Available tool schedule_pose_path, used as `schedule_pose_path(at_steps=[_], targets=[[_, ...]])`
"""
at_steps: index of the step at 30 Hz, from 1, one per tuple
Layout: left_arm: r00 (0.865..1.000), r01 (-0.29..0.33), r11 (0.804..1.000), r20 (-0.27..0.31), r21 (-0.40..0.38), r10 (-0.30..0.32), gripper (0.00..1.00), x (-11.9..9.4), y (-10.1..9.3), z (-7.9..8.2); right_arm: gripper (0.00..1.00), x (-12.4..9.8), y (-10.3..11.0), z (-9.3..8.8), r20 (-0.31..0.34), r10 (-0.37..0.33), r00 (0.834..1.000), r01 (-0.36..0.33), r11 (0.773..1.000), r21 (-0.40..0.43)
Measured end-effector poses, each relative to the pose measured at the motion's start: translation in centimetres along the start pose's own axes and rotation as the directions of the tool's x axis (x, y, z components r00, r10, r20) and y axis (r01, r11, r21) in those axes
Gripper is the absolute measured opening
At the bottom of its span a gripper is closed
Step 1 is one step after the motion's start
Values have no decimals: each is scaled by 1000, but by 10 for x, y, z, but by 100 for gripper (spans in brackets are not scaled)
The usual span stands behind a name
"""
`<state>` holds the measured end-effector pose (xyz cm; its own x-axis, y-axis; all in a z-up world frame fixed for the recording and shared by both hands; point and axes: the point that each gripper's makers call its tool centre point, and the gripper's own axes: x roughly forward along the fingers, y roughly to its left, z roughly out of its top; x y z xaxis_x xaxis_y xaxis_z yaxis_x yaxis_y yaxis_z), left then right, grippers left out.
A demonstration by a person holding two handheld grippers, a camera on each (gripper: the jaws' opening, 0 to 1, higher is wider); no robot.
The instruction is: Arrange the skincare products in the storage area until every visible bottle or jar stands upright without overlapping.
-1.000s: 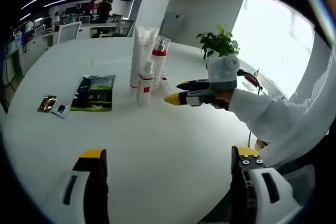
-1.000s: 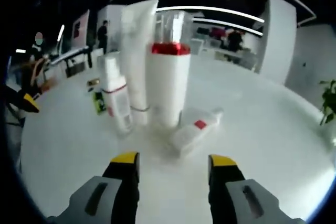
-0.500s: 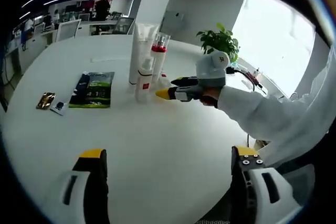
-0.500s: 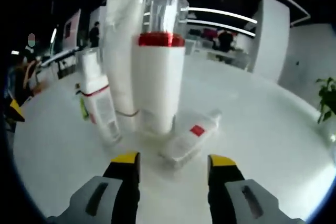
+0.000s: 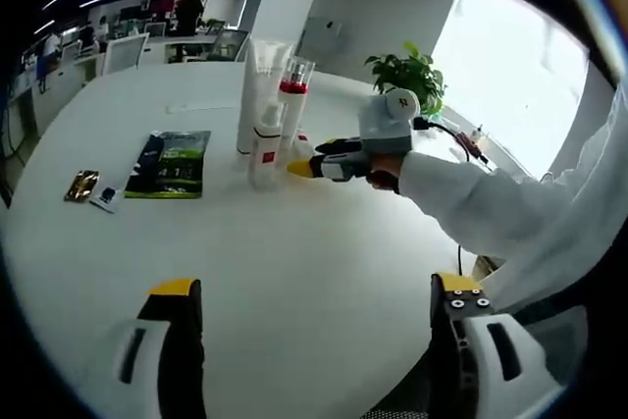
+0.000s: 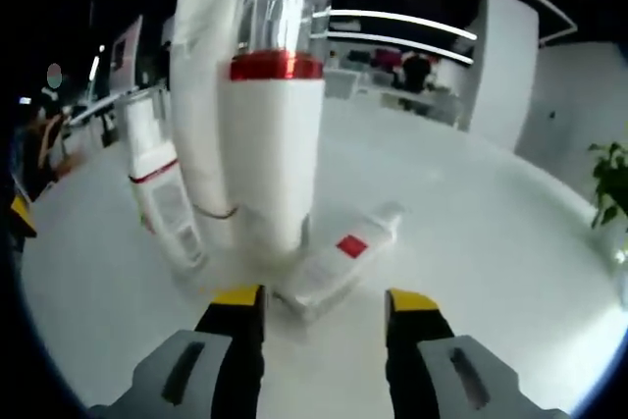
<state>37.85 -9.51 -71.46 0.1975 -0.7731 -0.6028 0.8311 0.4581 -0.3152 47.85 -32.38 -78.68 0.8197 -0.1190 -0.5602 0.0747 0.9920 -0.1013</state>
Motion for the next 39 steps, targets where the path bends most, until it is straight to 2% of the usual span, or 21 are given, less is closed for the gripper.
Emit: schedule_pose_path(at_steps=[22, 39], targets=[[1000, 4, 1000, -10, -4, -4, 89, 2, -5, -2, 38, -8, -44, -10, -4, -61, 998, 61, 997, 40], [1000, 6, 1000, -15, -7, -6, 88, 2, -2, -3, 29, 7, -35, 3, 8, -21, 1000, 20, 999, 43]])
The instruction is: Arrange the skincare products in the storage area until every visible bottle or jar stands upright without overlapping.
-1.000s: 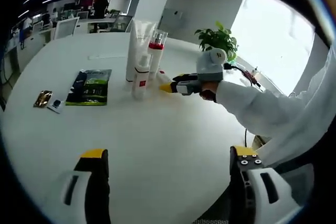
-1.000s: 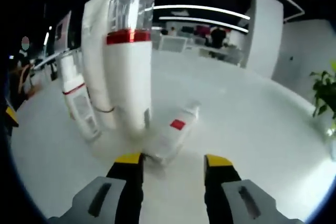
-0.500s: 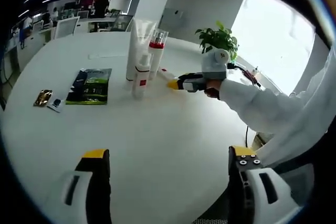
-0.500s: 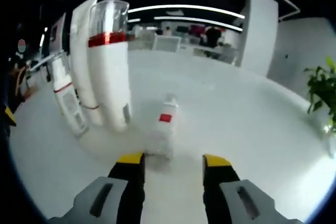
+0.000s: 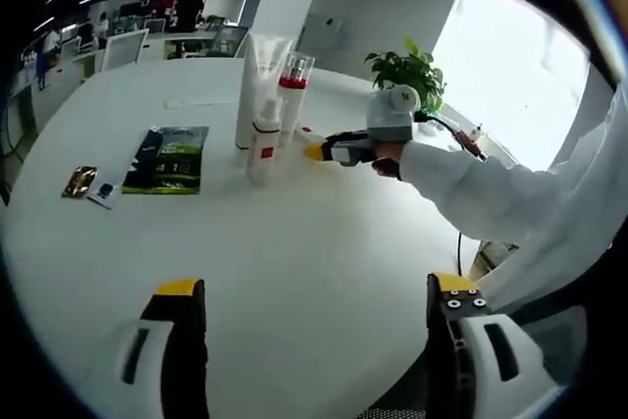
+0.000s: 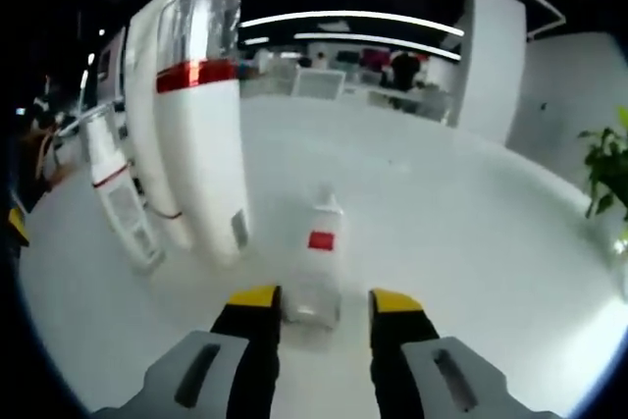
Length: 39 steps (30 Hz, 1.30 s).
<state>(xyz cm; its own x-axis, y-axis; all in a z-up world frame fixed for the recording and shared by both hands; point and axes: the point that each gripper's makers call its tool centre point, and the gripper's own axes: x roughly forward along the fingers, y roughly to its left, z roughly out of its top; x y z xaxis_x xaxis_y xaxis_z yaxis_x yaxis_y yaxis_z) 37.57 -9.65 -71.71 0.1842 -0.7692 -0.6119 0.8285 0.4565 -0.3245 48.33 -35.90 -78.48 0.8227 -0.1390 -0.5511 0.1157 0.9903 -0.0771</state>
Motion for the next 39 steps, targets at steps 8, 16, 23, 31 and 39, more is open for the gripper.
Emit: schedule_pose_path(at_steps=[8, 16, 23, 31, 39], targets=[[1000, -4, 1000, 1, -7, 4, 88, 0, 2, 0, 17, 6, 6, 4, -1, 39, 999, -39, 999, 12], [1000, -5, 1000, -1, -9, 5, 88, 0, 2, 0, 17, 7, 4, 3, -1, 61, 998, -61, 998, -7], [1000, -2, 1000, -2, -17, 1, 87, 0, 4, -1, 16, 3, 2, -1, 11, 50, 999, -50, 999, -2], [1000, 9, 1000, -3, -17, -9, 87, 2, -2, -1, 15, -6, -2, 5, 43, 54, 998, -54, 998, 12], [1000, 15, 999, 6, -35, -15, 86, 1, -5, 1, 15, -19, -1, 12, 55, 65, 996, -58, 990, -125]])
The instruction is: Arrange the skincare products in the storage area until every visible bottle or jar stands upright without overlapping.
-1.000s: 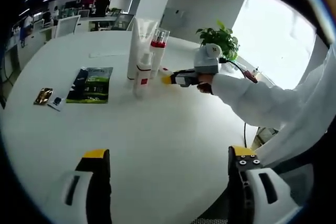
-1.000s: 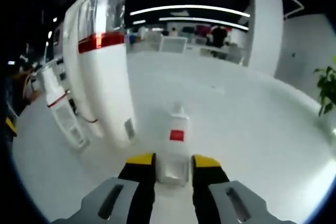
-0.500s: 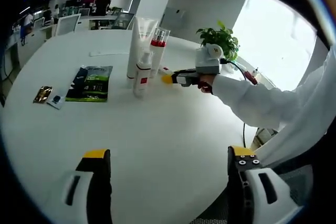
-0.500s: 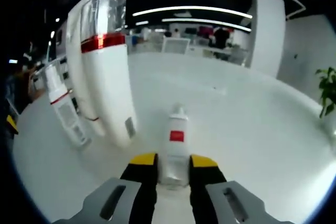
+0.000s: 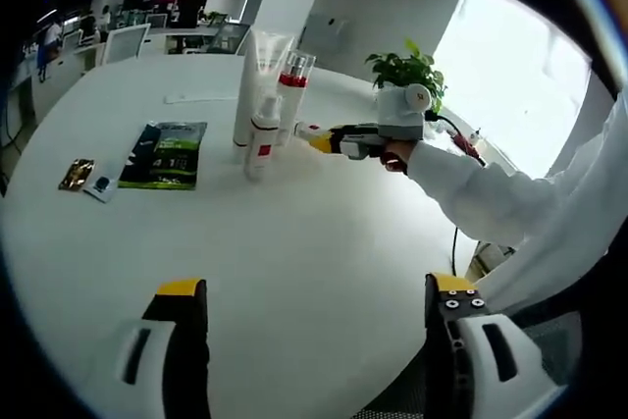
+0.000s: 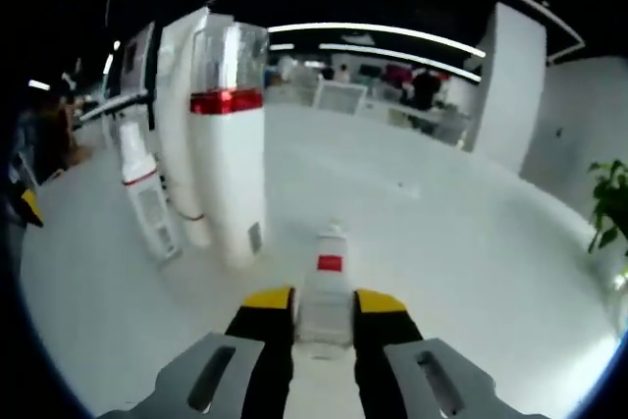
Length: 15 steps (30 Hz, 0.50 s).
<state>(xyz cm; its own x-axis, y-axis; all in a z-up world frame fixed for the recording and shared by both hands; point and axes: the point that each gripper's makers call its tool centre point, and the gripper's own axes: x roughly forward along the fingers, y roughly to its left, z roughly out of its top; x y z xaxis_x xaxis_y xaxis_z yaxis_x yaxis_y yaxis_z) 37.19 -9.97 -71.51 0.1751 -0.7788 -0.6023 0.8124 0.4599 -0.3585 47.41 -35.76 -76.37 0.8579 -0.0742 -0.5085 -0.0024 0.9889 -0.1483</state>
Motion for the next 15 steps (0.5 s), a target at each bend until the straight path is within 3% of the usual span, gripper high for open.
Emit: schedule_pose_path(at_steps=[8, 10, 15], targets=[[989, 135, 990, 65, -33, -133, 86, -9, -27, 22, 15, -19, 7, -3, -11, 35, 999, -36, 992, -119], [982, 181, 983, 62, -43, -178, 86, -11, -32, 24, 15, -24, 10, -5, -15, 47, 999, -48, 991, -127], [977, 211, 977, 45, -38, -210, 85, -12, -34, 32, 15, -37, 12, -8, -15, 62, 998, -63, 989, -135]])
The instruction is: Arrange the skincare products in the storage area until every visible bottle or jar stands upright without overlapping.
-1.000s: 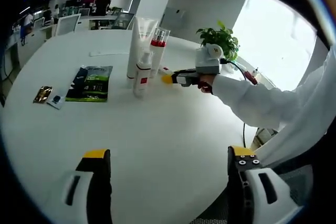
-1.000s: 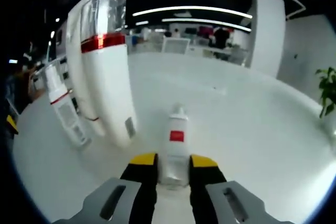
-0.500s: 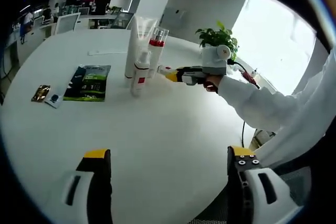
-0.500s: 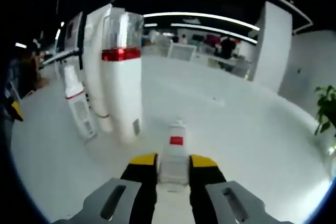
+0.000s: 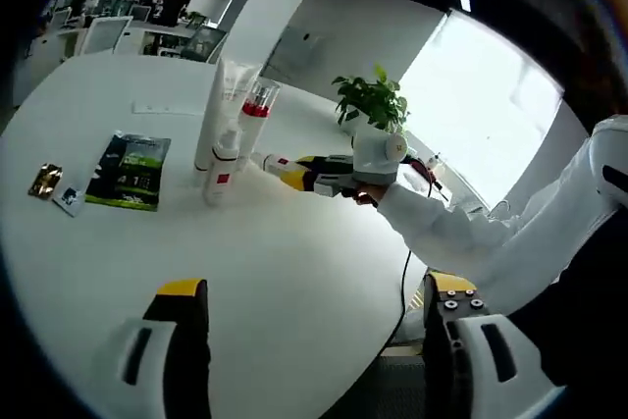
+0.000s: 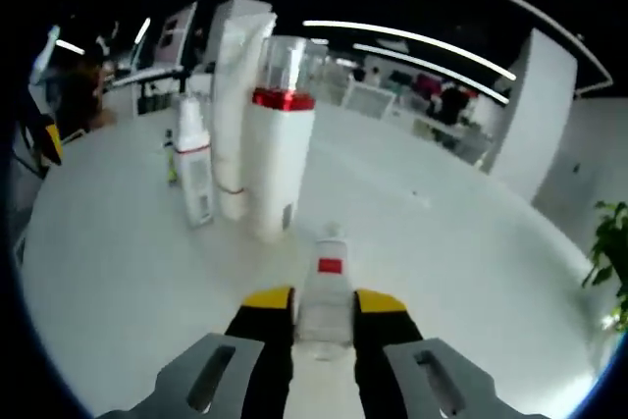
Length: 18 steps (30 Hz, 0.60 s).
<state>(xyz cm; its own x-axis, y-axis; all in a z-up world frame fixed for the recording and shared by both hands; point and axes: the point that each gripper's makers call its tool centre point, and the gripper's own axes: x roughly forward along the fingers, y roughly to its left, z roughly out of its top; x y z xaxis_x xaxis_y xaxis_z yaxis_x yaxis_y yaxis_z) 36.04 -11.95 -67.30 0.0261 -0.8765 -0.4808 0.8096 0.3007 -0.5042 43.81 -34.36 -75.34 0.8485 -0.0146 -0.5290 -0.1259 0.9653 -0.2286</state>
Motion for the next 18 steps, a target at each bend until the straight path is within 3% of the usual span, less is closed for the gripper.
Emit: schedule_pose_path(at_steps=[2, 11, 18], targets=[[1000, -4, 1000, -15, 16, 4, 85, 3, 3, 1, 15, -5, 1, -1, 2, 7, 1000, -7, 1000, 9], [992, 85, 996, -94, -20, -87, 84, 22, 2, -4, 16, -18, 8, -10, -7, 26, 1000, -26, 999, 27], [992, 84, 993, -84, -79, -91, 83, 36, 12, 4, 16, -25, 10, -12, -12, 33, 999, -33, 999, 23]])
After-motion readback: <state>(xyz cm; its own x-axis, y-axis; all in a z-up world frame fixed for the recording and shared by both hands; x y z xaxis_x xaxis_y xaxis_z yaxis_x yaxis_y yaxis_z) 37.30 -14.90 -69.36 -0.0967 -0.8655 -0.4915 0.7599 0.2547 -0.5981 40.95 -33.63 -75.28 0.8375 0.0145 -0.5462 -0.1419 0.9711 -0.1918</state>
